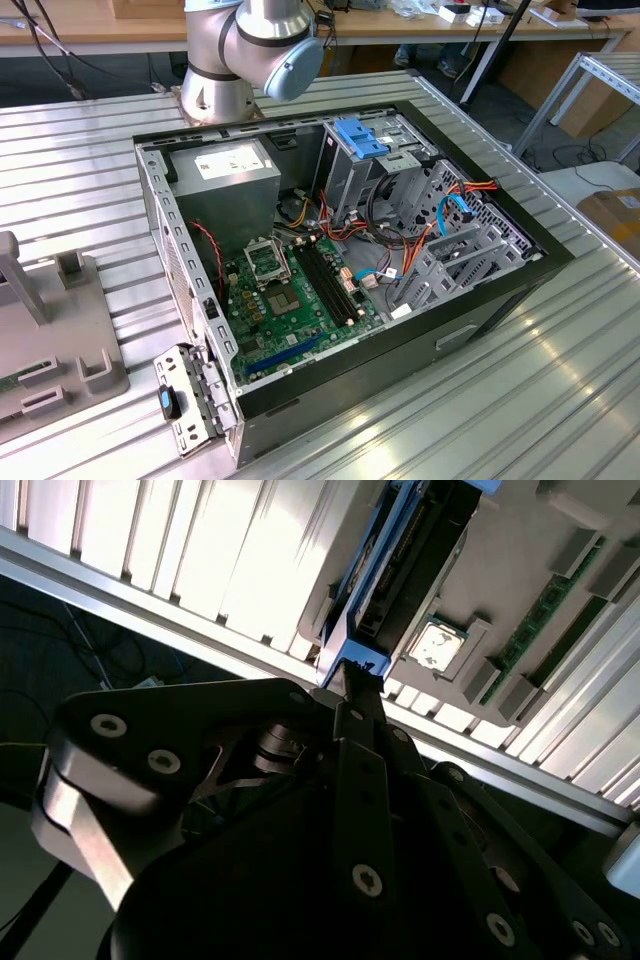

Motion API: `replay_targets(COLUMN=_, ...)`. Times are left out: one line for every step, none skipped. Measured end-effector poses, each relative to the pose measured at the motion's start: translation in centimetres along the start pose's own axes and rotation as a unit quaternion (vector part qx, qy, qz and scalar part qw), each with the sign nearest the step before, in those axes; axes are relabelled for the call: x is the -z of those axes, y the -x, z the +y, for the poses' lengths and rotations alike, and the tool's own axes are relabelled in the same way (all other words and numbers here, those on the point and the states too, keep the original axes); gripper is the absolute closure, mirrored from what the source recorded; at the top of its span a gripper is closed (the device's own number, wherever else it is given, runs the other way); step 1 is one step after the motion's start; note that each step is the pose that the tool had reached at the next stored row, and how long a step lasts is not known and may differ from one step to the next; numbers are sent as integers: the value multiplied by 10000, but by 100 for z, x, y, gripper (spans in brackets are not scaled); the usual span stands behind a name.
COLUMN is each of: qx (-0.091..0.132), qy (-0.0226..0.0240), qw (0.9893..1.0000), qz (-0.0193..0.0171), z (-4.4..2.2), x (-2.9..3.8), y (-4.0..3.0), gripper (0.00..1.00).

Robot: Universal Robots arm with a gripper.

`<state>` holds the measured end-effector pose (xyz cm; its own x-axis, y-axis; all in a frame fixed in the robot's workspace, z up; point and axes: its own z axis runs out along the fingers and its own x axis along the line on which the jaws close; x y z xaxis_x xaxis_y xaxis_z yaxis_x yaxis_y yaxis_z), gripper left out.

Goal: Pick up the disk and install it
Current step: 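Pick up the disk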

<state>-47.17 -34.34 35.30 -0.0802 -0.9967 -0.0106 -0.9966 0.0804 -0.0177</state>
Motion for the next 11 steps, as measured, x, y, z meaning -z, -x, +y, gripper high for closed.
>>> replay_targets(qx=16, qy=0, qw=10000, qz=0, z=0, x=0, y=0, gripper=89)
replay_targets(qx=40, qy=0, qw=10000, qz=-1, z=0, x=0, y=0, gripper=89)
replay_targets(qx=45, qy=0, qw=10000, qz=-1, z=0, x=0, y=0, gripper=89)
replay_targets(qx=45, qy=0, qw=10000, qz=-1, z=0, x=0, y=0, gripper=89)
replay_targets(qx=46, qy=0, qw=10000, qz=-1, z=0, x=0, y=0, gripper=89)
replay_targets(qx=53, qy=1, qw=10000, qz=-1, z=0, x=0, y=-5, gripper=89)
replay_targets(qx=61, qy=1, qw=10000, qz=-2, z=-1, x=0, y=-11, gripper=89)
replay_targets(qx=71, qy=1, qw=10000, qz=-4, z=-1, x=0, y=-19, gripper=89)
replay_targets(qx=84, qy=1, qw=10000, qz=-5, z=-3, x=1, y=-31, gripper=89)
replay_targets(qx=101, qy=2, qw=9999, qz=-6, z=-3, x=0, y=-43, gripper=89)
replay_targets(qx=117, qy=1, qw=9999, qz=-7, z=-4, x=0, y=-50, gripper=89)
